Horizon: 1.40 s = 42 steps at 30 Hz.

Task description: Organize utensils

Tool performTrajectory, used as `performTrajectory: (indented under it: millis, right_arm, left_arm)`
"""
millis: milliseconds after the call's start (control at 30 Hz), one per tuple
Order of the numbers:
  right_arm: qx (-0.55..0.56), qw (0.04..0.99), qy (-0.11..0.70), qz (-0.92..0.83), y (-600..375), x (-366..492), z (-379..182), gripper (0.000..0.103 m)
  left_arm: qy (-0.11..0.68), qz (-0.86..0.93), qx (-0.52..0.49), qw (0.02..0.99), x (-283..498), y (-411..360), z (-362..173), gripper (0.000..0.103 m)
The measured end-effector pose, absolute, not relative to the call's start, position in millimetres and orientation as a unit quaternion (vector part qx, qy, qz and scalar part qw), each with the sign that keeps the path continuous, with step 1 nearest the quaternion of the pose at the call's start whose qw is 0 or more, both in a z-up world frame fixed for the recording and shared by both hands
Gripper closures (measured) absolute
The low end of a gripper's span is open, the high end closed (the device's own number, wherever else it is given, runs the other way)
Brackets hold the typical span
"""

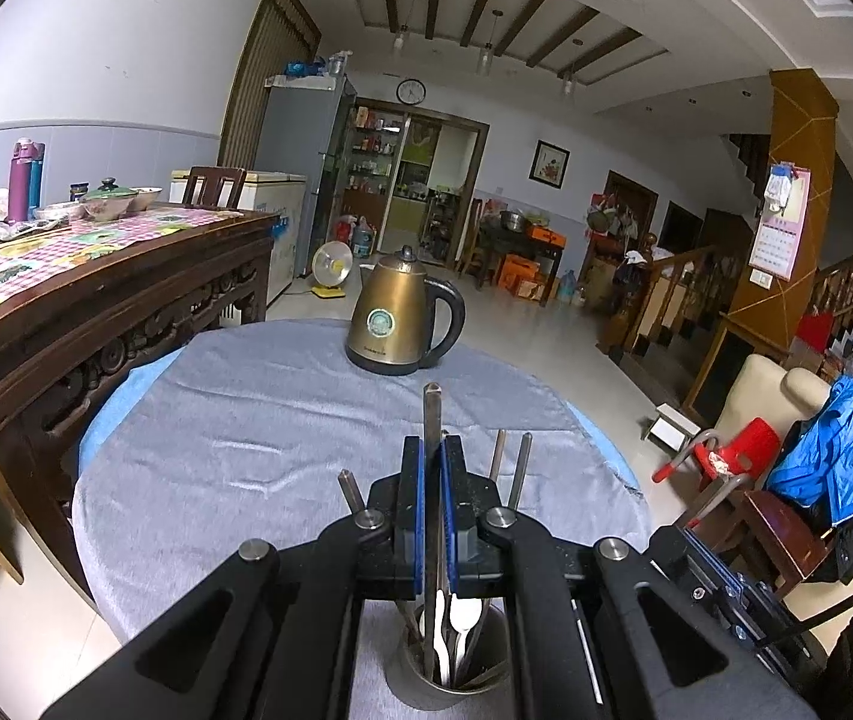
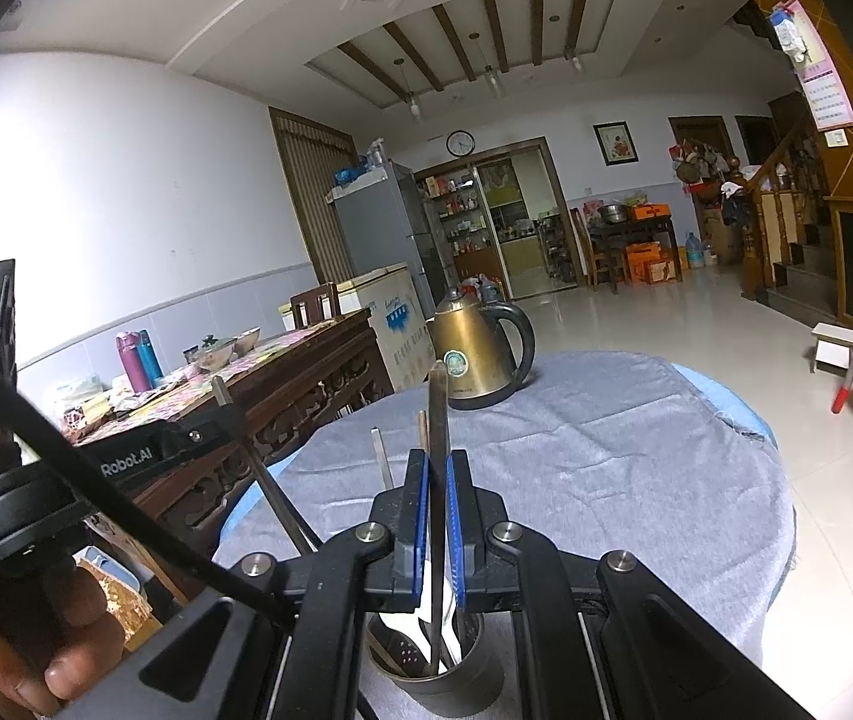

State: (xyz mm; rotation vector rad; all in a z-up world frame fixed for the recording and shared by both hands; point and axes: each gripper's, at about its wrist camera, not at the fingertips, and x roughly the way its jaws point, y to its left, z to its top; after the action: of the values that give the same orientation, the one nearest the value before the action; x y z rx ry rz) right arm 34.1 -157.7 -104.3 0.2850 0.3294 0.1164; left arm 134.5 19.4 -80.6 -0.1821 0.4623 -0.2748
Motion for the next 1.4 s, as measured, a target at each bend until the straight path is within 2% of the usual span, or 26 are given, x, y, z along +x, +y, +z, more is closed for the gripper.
performTrajectory:
  millis: [767, 833, 867, 900, 967, 1067, 1267, 1400]
  right_arm:
    - [0.142, 0.973, 0.174, 0.055, -155, 38, -108, 0.095]
    - [0.142, 0.972, 0.176, 0.059, -155, 38, -108, 0.095]
    - [0.142, 0.972, 0.176, 0.06, -155, 38, -108, 0.095]
    - [0.145, 0.971, 0.177, 0.063, -156, 39, -108, 0.095]
    - [0.154, 0.969, 0.182, 0.07, -159, 40, -108, 0.094]
    - [0.16, 0.968, 0.179, 0.071, -163, 36, -104, 0.083]
    - [0.154, 0.973, 0.166, 0.05, -168, 21, -93, 0.083]
    - [0.142, 0.974, 0.174, 0.041, -165, 11, -88, 0.082]
  left_arm:
    - [0.244, -0.131, -0.082, 0.957, 136, 17, -90, 0.098]
    - [0.246, -0.127, -0.074, 0.958, 136, 17, -90, 0.093]
    - [0.247, -0.127, -0.072, 0.958, 136, 17, -91, 0.082]
    - [0.247, -0.126, -0.073, 0.958, 135, 18, -90, 0.063]
    - [0.243, -0.12, -0.073, 0.96, 131, 20, -89, 0.043]
    - [0.229, -0.105, -0.059, 0.966, 122, 21, -85, 0.042]
    - [0.237, -0.092, -0.046, 0.966, 110, 27, -78, 0.029]
    - [0.241, -0.078, -0.028, 0.967, 101, 28, -74, 0.026]
